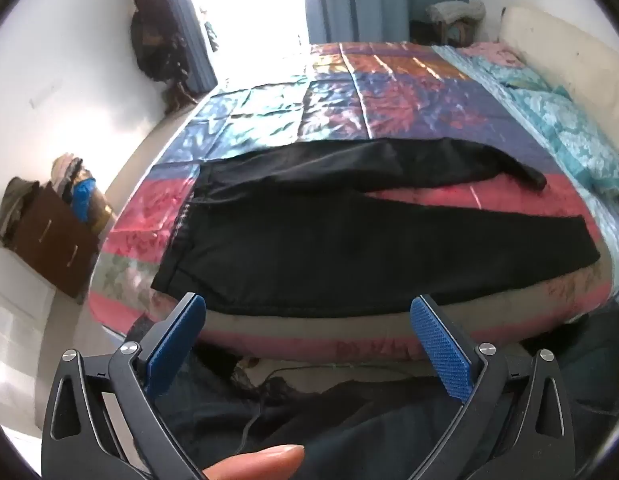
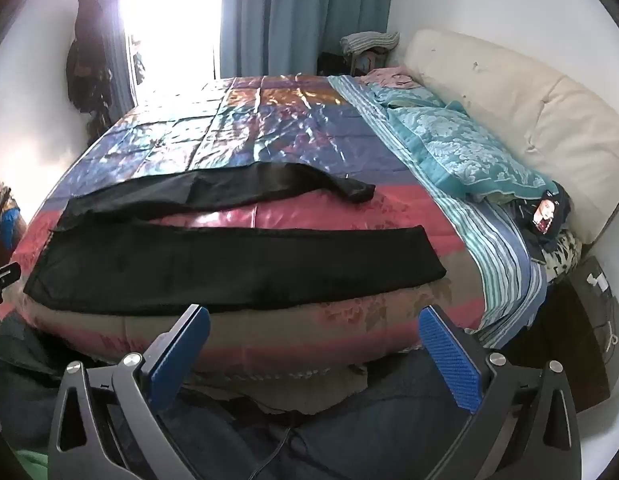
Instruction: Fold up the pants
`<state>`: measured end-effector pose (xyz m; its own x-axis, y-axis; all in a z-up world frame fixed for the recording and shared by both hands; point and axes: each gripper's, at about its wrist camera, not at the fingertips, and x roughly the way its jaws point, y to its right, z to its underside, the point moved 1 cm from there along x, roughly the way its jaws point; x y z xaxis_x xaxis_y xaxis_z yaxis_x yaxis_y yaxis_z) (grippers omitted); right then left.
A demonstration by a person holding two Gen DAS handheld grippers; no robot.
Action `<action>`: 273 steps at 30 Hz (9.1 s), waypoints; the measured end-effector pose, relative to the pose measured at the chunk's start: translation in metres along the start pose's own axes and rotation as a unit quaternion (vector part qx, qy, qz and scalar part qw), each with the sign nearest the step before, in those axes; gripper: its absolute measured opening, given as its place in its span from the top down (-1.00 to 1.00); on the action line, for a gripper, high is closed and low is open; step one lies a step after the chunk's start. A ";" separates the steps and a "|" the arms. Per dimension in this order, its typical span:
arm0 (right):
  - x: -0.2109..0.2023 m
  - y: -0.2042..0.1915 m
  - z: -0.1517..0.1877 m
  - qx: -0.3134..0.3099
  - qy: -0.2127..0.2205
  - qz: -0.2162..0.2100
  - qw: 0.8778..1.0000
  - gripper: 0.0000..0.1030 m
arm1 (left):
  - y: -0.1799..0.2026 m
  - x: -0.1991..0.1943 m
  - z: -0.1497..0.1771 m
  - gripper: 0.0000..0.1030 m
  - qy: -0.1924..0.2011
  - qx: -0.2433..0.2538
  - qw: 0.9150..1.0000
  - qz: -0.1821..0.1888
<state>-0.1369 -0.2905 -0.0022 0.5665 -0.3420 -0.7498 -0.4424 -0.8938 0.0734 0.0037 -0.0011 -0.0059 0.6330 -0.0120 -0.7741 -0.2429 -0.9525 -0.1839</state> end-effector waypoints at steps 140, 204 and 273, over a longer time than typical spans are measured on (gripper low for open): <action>-0.036 -0.014 0.006 -0.016 0.029 -0.017 0.999 -1.00 | -0.010 -0.023 0.014 -0.99 0.000 -0.028 0.999 0.037; 0.033 -0.075 -0.038 -0.059 0.097 -0.158 0.981 -1.00 | 0.040 0.032 -0.046 -0.99 0.045 0.003 0.993 0.105; 0.526 0.194 -0.242 0.036 -0.130 0.084 0.987 0.55 | 0.046 0.237 -0.095 -0.99 -0.108 -0.018 0.994 -0.001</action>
<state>0.2434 -0.7140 -0.2229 0.2867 -0.3896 -0.8752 -0.5694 -0.8040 0.1714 0.2123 -0.0765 -0.1407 0.4601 0.0522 -0.8863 -0.2122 -0.9629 -0.1669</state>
